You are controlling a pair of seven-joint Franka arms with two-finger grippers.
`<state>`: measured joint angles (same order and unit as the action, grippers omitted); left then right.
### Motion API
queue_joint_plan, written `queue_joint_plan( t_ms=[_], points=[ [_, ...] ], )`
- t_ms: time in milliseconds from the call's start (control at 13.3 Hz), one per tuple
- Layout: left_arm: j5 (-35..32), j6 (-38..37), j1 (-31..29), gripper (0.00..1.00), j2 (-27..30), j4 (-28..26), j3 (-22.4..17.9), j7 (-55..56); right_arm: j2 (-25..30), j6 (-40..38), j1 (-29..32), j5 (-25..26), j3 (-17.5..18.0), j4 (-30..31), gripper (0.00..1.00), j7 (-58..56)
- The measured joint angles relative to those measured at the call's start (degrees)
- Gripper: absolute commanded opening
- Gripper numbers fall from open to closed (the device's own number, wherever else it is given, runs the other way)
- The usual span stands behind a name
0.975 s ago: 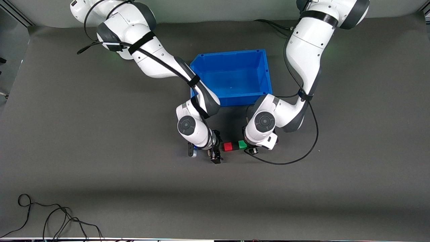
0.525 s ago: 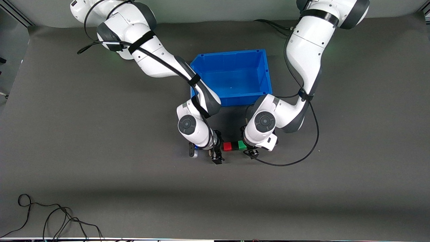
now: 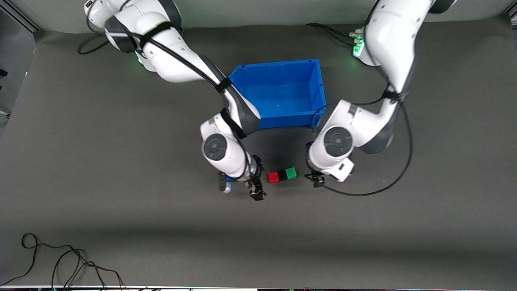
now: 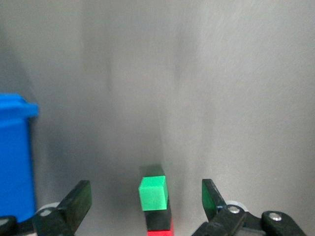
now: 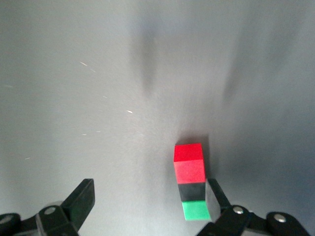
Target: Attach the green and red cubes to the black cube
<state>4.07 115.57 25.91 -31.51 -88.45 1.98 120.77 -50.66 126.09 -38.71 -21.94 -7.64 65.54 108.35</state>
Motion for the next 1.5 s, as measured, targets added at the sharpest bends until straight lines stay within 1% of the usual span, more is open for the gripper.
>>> queue_joint_plan(
  t_ms=[225, 375, 600, 750, 900, 1050, 1200, 1350, 1500],
  points=[
    [-0.16, -6.81, -3.75, 1.00, 6.45, -1.83, -0.15, -11.93, 7.82, -13.26, 4.74, 0.21, -0.58, -0.40, 1.00, -8.39],
    [-0.28, -10.06, -7.02, 1.00, 10.41, -2.44, -0.25, -25.18, 13.53, -22.62, 9.05, 0.24, -0.68, -0.43, 1.00, -17.56],
    [-0.81, -18.69, -12.57, 1.00, 15.42, -2.80, -0.37, -48.26, 21.52, -36.05, 14.12, 0.66, -1.60, -0.30, 1.00, -33.08],
    [-1.08, -25.50, -17.79, 1.00, 18.75, -2.99, -0.40, -65.34, 25.27, -43.55, 15.08, 2.09, -4.93, -0.24, 1.00, -44.36],
    [-2.61, -29.51, -23.35, 1.00, 22.49, -4.38, -0.52, -82.37, 28.10, -49.80, 15.16, 3.71, -9.71, -0.14, 1.00, -56.99],
    [-5.17, -29.48, -27.06, 1.00, 26.89, -8.31, -0.61, -95.62, 30.37, -53.92, 15.26, 6.60, -14.35, 0.07, 1.00, -70.71],
    [-5.75, -28.60, -29.83, 1.00, 31.42, -13.60, -0.63, -104.79, 32.07, -55.65, 15.35, 9.24, -17.76, 0.70, 1.00, -83.34],
    [-5.80, -27.01, -31.76, 1.00, 35.80, -18.44, -0.76, -112.03, 32.54, -55.74, 15.36, 10.79, -18.94, 1.35, 1.00, -89.02],
    [-4.93, -26.32, -32.13, 1.00, 40.58, -19.95, -1.25, -121.41, 32.46, -55.74, 15.06, 11.17, -18.91, 1.82, 1.00, -89.93]
  ],
)
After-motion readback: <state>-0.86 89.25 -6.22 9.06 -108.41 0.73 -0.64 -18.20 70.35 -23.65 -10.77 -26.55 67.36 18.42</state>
